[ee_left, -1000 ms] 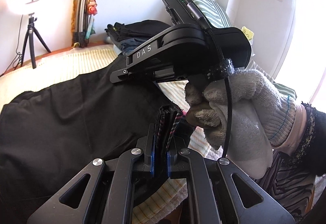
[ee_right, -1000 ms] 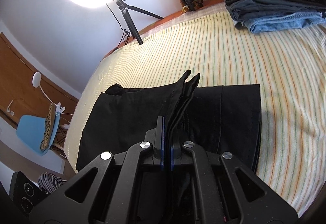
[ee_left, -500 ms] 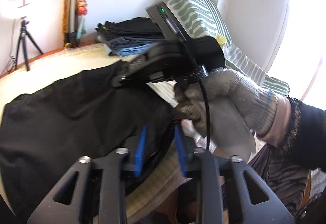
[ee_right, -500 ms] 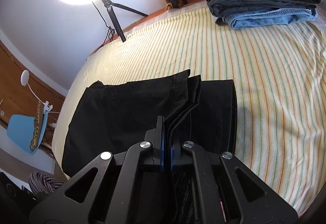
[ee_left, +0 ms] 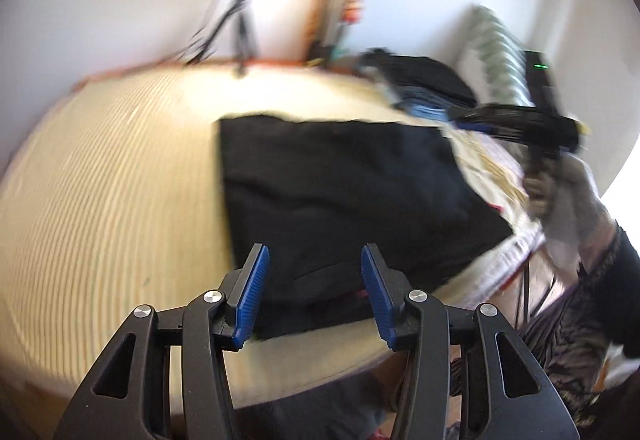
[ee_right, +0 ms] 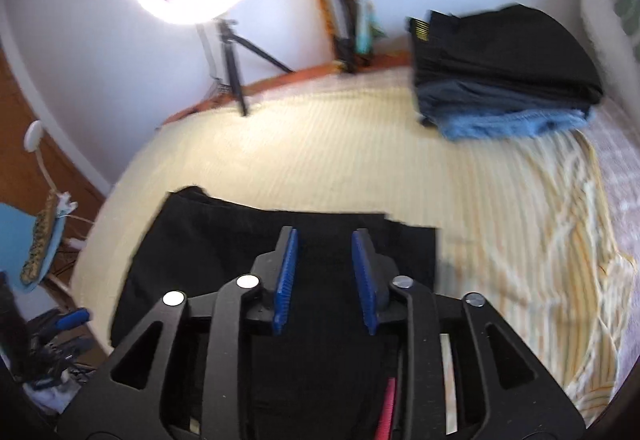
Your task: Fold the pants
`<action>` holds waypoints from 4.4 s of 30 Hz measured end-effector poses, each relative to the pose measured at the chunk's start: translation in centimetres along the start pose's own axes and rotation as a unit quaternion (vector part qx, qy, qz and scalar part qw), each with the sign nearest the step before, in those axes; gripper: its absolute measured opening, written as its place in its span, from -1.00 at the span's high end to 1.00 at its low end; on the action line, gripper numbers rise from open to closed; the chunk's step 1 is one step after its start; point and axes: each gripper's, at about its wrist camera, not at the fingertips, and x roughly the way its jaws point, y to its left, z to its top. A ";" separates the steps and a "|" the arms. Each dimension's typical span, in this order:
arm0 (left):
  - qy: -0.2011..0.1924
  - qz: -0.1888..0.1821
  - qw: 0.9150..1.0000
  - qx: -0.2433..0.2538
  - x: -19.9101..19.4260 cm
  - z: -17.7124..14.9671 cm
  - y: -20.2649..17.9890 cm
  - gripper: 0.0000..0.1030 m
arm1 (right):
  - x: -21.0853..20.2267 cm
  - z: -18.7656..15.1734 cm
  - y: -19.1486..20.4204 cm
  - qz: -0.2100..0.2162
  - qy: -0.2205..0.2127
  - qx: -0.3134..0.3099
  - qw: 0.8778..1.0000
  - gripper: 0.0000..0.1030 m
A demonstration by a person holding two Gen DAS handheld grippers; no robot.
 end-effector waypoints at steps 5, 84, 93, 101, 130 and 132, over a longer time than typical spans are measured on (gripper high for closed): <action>0.015 -0.012 0.998 -0.053 1.1 -0.8 2.8 0.09 | 2.1 2.0 6.6 0.088 0.024 -0.067 0.994 0.05; 0.022 -0.056 0.980 -0.192 5.6 -0.7 5.1 0.66 | 11.2 -2.7 12.9 0.064 0.108 -0.089 0.988 0.21; -0.002 -0.051 0.983 -0.174 4.7 -0.4 4.7 0.82 | 15.3 1.0 10.2 0.043 0.112 -0.017 0.993 0.21; -0.032 -0.050 0.990 -0.128 3.7 1.6 2.0 0.84 | 14.3 0.9 9.7 0.058 0.116 -0.005 0.992 0.21; -0.069 -0.077 0.995 -0.003 4.0 2.9 -6.1 0.84 | 10.4 1.4 15.1 0.096 0.186 -0.043 0.977 0.68; -0.059 -0.099 0.993 -0.015 3.6 2.8 -5.8 0.67 | 9.8 1.4 14.6 0.095 0.174 -0.044 0.979 0.78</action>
